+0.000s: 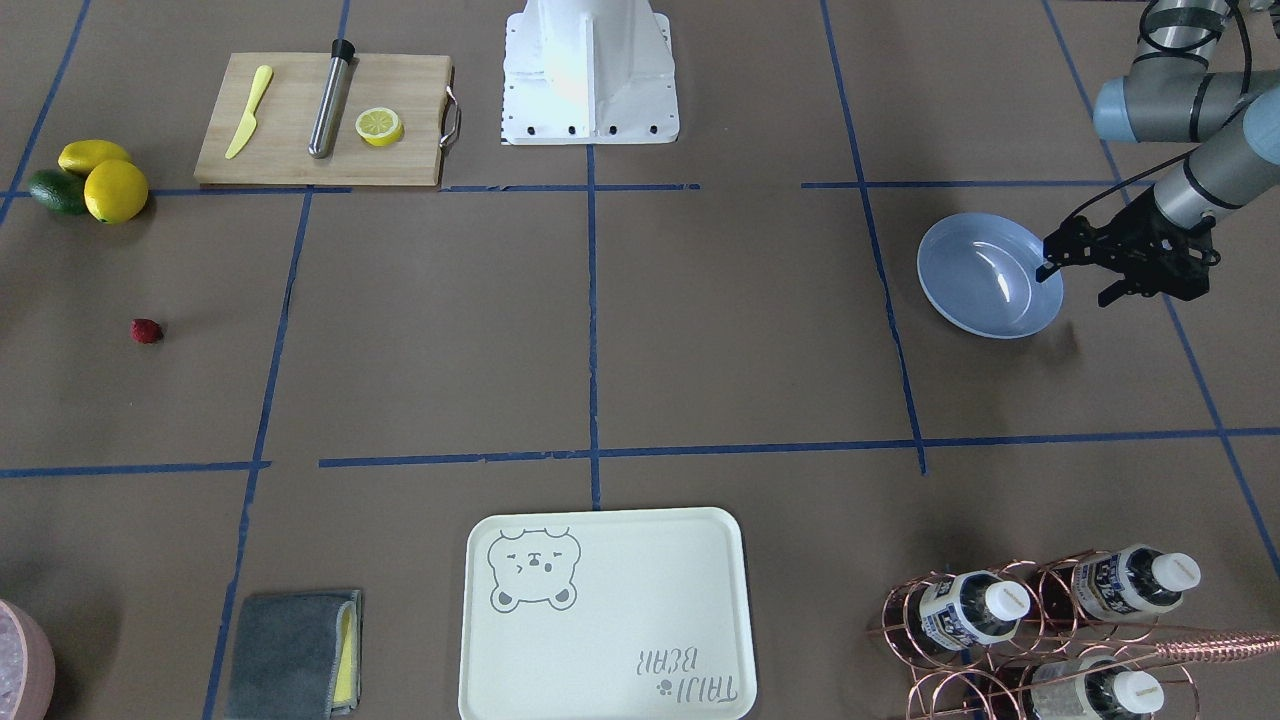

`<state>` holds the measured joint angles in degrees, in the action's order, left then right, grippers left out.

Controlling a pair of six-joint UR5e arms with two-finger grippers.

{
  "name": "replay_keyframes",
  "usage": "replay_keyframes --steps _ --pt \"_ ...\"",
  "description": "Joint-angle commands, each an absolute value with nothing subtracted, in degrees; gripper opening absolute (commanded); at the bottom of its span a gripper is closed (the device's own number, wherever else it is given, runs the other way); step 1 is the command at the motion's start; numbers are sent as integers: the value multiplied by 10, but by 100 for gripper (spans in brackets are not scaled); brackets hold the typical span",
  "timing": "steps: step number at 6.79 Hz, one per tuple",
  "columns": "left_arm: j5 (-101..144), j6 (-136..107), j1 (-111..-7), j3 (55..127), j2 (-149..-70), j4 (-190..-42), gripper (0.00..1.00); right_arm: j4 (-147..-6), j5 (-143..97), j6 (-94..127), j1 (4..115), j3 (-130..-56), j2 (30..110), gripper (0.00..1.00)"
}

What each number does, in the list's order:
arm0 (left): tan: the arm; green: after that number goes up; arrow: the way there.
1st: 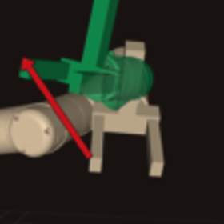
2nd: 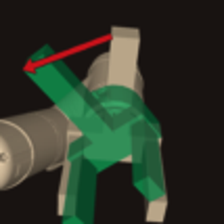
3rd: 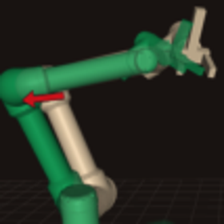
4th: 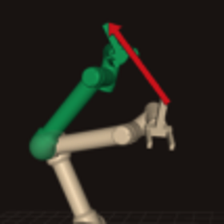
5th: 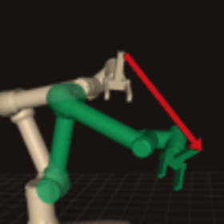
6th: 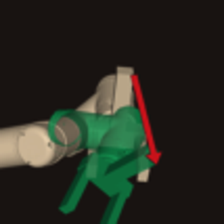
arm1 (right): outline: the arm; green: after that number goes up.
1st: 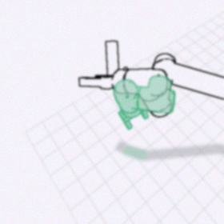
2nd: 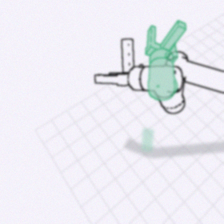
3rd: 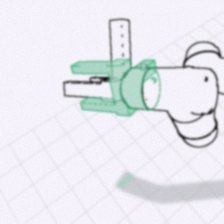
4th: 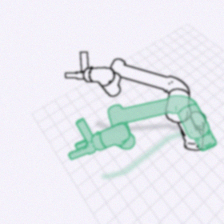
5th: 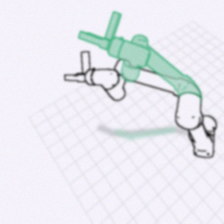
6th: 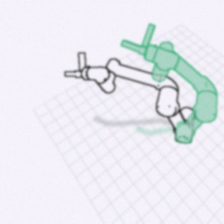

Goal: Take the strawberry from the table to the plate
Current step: 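Move the left gripper down toward the rim of the light blue plate, then push the light blue plate with the left gripper toward the table center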

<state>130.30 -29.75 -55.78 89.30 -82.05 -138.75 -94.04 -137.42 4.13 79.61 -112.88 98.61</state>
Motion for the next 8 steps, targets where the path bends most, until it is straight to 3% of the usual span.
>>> replay_keyframes --steps 1,2,4,5,6,7,8 --pt "1302 -299 -553 882 -825 -1389 89 -940 -1375 41 796 -1129 986 100" --pt "1302 -298 -552 881 -828 -1387 85 -940 -1375 41 795 -1129 986 100" --pt "1302 -298 -548 880 -828 -1385 60 -940 -1375 41 795 -1129 986 100" --pt "1302 -298 -545 880 -828 -1385 44 -940 -1375 41 795 -1129 986 100" --pt "1303 -298 -544 881 -828 -1386 12 -940 -1375 41 796 -1129 986 100" --pt "1305 -299 -544 882 -827 -1391 0 -941 -1375 41 796 -1129 985 100" --pt "1306 -332 -545 895 -827 -1395 0 -940 -1375 41 795 -1130 986 100"
